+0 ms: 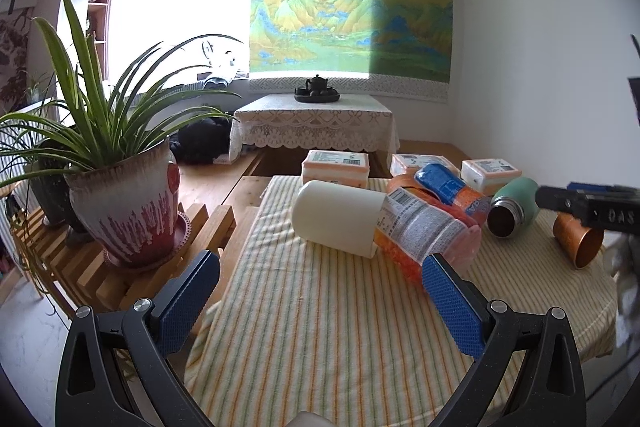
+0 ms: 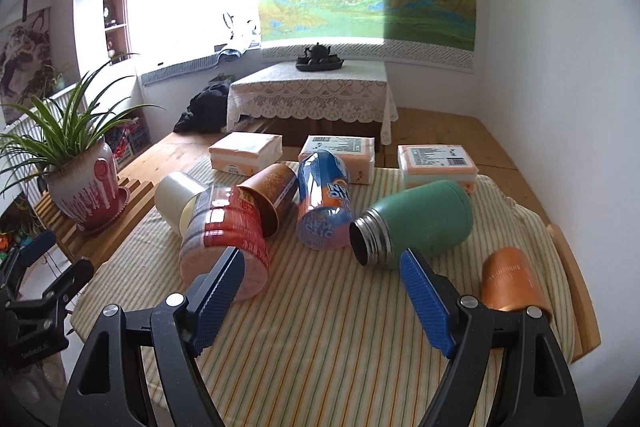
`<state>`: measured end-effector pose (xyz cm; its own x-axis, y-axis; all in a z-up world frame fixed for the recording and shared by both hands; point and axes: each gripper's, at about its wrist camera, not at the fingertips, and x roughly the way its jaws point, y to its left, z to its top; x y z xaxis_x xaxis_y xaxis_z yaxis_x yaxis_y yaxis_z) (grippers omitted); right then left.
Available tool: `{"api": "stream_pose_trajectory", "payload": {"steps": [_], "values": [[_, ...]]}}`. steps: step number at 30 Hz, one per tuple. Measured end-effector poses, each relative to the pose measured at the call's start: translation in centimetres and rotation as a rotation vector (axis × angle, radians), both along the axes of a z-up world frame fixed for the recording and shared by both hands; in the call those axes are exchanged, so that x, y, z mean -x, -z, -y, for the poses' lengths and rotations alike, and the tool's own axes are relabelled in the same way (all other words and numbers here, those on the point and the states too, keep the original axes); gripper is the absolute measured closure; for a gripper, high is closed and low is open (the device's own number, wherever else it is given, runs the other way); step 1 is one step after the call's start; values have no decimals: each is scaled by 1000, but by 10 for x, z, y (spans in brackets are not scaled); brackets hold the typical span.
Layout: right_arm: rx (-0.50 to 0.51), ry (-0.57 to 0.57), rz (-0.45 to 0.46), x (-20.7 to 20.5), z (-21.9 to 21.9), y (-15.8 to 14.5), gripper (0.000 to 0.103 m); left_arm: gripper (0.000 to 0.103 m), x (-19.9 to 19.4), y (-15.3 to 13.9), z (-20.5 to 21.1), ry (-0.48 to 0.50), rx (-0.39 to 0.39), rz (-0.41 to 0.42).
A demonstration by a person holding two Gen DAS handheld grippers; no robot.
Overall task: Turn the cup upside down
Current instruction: 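Move the right tool to the blue polar-bear bottle and close on it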
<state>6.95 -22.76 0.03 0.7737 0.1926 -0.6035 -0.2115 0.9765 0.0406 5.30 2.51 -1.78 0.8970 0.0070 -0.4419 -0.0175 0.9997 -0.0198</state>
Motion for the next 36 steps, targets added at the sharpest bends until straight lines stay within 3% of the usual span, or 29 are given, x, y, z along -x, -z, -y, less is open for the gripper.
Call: {"api": "stream_pose_trajectory", "payload": {"steps": [11,20,27,36], "values": [[39,-71,-182,-92,-10,-7,26,1,-15,1,-20,-23,11,-14],[94,-102,-392,-169,-25,18,27,1,-27,13,-37,-48,35,-44],[120,-129,-493,-197,-30,42,27,1,-33,18,-48,-66,39,-52],[168,-199,-570,-211,-41,64,45,1,-48,25,-52,-80,39,-70]]}}
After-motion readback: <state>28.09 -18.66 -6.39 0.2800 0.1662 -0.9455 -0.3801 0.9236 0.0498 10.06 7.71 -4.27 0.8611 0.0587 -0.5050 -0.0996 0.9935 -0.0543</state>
